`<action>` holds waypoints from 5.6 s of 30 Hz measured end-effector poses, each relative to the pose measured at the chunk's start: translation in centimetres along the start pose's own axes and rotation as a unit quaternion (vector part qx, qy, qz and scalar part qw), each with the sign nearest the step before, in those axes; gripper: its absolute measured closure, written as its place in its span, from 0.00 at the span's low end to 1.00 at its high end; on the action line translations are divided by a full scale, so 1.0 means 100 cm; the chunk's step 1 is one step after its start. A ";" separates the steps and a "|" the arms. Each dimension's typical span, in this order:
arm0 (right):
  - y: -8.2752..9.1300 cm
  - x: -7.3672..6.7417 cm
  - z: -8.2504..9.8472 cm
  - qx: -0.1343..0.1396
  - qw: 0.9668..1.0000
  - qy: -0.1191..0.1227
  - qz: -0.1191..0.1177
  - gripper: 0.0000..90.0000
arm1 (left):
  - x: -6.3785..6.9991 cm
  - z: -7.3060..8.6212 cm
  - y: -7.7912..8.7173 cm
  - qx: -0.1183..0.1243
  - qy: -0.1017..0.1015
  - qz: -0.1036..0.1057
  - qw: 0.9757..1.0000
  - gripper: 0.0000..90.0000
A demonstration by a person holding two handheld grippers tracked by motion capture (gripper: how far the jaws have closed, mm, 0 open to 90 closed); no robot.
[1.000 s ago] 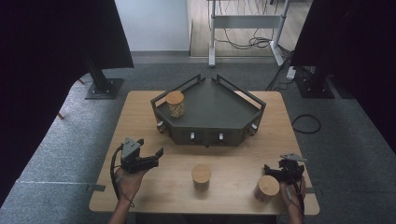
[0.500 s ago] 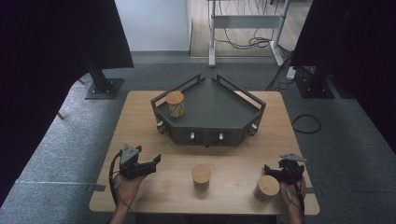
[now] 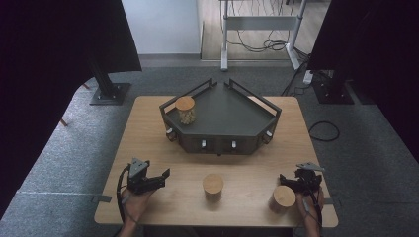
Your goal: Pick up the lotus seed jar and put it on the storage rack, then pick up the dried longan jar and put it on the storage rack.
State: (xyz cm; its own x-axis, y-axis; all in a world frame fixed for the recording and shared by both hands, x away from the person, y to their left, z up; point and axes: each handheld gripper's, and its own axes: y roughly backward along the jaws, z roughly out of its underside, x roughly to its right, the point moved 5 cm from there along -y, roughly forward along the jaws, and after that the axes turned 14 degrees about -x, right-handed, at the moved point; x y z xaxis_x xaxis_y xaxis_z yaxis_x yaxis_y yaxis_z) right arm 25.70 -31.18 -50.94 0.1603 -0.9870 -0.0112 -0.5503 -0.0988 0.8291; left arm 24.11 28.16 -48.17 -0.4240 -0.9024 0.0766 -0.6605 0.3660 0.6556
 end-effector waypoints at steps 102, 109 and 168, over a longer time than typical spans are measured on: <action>0.110 -0.078 -0.009 0.136 0.990 0.031 -0.025 0.02 | 0.003 0.004 -0.029 -0.126 -0.013 -0.057 0.990 0.08; 0.109 -0.087 -0.010 0.138 0.989 0.032 -0.035 0.03 | 0.003 0.004 -0.029 -0.126 -0.013 -0.056 0.990 0.08; 0.090 -0.148 -0.025 0.132 0.982 0.083 -0.108 0.08 | 0.001 0.003 -0.029 -0.130 -0.022 -0.046 0.990 0.05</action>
State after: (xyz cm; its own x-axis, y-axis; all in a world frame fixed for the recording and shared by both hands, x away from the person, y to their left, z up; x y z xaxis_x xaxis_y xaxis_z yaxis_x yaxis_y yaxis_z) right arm 20.42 -17.16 -41.93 0.4162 -0.9073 -0.0606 -0.6783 -0.3541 0.6438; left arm 25.78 27.13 -50.29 -0.4000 -0.9162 -0.0225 -0.5187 0.2061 0.8297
